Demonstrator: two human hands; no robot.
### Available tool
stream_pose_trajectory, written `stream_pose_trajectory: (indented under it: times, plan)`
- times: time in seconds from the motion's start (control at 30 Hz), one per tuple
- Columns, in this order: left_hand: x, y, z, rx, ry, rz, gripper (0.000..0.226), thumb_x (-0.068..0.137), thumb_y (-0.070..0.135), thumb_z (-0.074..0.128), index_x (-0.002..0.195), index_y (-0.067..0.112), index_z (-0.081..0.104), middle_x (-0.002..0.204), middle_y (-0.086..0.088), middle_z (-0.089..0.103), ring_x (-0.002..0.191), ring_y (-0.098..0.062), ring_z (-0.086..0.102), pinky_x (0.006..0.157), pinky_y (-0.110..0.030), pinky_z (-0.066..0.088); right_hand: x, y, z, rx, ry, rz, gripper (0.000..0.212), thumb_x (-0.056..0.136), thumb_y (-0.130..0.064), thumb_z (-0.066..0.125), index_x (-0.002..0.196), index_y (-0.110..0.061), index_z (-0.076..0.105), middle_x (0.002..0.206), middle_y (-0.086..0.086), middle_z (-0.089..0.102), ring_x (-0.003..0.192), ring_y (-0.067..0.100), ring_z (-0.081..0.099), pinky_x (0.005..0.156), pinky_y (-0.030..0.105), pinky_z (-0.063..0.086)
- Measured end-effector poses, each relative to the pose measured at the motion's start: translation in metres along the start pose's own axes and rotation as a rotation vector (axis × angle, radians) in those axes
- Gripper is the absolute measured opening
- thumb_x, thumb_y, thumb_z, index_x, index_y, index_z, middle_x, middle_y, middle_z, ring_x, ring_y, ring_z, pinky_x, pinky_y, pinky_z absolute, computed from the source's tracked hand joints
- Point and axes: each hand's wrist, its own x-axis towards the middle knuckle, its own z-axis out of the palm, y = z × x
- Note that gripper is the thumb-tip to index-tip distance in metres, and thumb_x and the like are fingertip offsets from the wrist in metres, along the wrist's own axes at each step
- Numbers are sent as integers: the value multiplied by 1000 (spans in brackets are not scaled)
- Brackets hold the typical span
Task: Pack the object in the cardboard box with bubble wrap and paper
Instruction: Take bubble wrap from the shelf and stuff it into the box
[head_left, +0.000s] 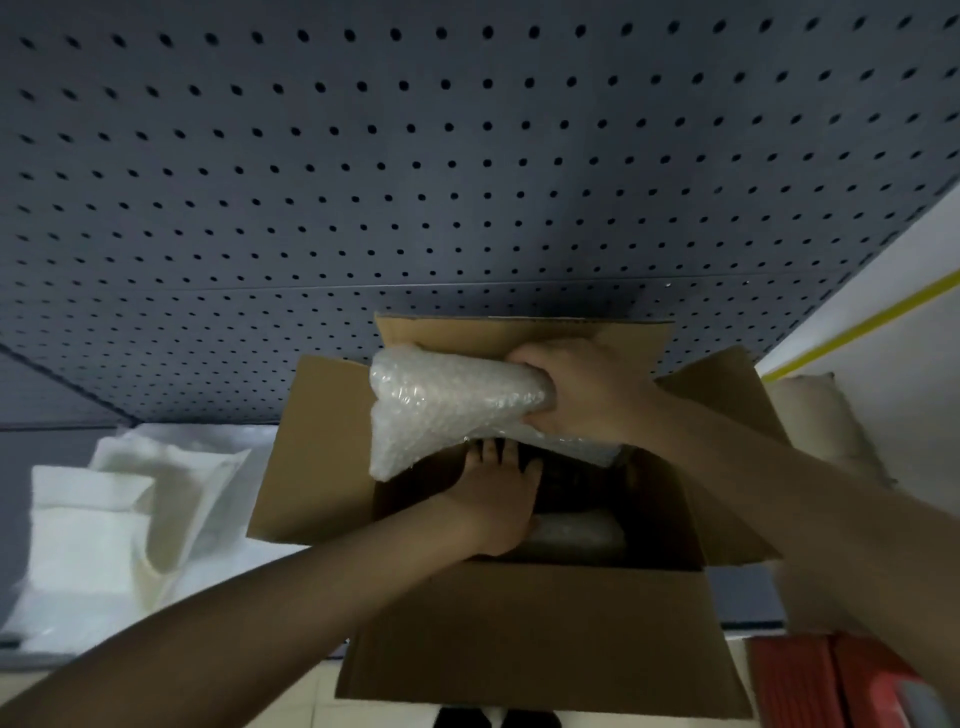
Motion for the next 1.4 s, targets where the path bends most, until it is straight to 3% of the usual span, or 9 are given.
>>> stream_pose_trajectory:
  times: [0.17, 0.23, 0.67, 0.77, 0.97, 1.03, 1.13, 1.27, 1.4]
  plan:
    - [6, 8, -1, -62, -68, -86, 77, 95, 26, 49, 151, 23, -4, 152, -28, -25, 141, -48, -14, 118, -53, 3, 9, 3, 13, -79, 70, -65, 46, 78, -28, 66, 122, -20, 54, 108, 4, 65, 95, 22, 59, 74, 34, 50]
    - [6, 5, -6, -66, -76, -92, 77, 94, 34, 51, 151, 27, -2, 152, -29, -24, 142, -47, -13, 118, -52, 4, 11, 5, 16, -115, 111, -99, 46, 77, -28, 67, 121, -19, 54, 104, 6, 66, 93, 23, 59, 70, 36, 51]
    - [1, -2, -25, -113, -16, -66, 83, 82, 44, 61, 148, 25, 15, 155, -18, 14, 141, -38, 8, 115, -44, 12, 12, 9, 30, -220, 149, -165, 41, 80, -31, 67, 118, -19, 57, 105, 2, 68, 94, 24, 61, 62, 28, 36]
    - [-3, 3, -21, -181, 7, -46, 82, 86, 36, 61, 150, 23, 10, 157, -20, 6, 142, -40, 12, 115, -43, 19, 12, 6, 33, -262, 121, -139, 42, 83, -36, 63, 121, -20, 54, 109, 1, 66, 97, 23, 60, 62, 27, 33]
    - [-11, 5, -3, -123, 36, -84, 79, 91, 32, 56, 152, 21, 6, 158, -21, -5, 145, -39, -2, 119, -42, 5, 11, 4, 38, -350, 47, -129, 43, 85, -42, 62, 122, -23, 54, 114, -1, 64, 98, 23, 62, 61, 27, 29]
    - [-14, 4, 0, -118, 55, -95, 78, 91, 32, 55, 152, 20, 7, 157, -22, -2, 145, -39, 0, 119, -42, 5, 13, 6, 45, -449, -16, -101, 38, 78, -39, 69, 111, -22, 60, 103, -2, 69, 89, 20, 65, 61, 26, 30]
    - [-17, 7, 4, -134, 60, -103, 79, 90, 31, 57, 152, 18, 9, 157, -22, 1, 145, -38, 2, 119, -42, 6, 17, 0, 60, -662, -80, -67, 39, 47, -20, 86, 80, -19, 65, 65, -3, 69, 64, 19, 64, 71, 31, 30]
    - [-18, 7, 4, -158, 59, -116, 78, 90, 30, 57, 151, 16, 12, 157, -23, -1, 145, -39, 1, 119, -42, 7, 27, -11, 68, -649, -143, -36, 37, 72, -7, 70, 106, -11, 56, 101, 7, 68, 104, 26, 58, 91, 36, 39]
    - [-18, 4, 2, -122, 41, -94, 75, 91, 30, 54, 151, 14, 12, 156, -25, 3, 144, -41, 6, 119, -43, 11, 29, 0, 63, -525, -194, -52, 44, 79, -10, 65, 120, -13, 47, 114, 10, 64, 104, 27, 57, 82, 34, 46]
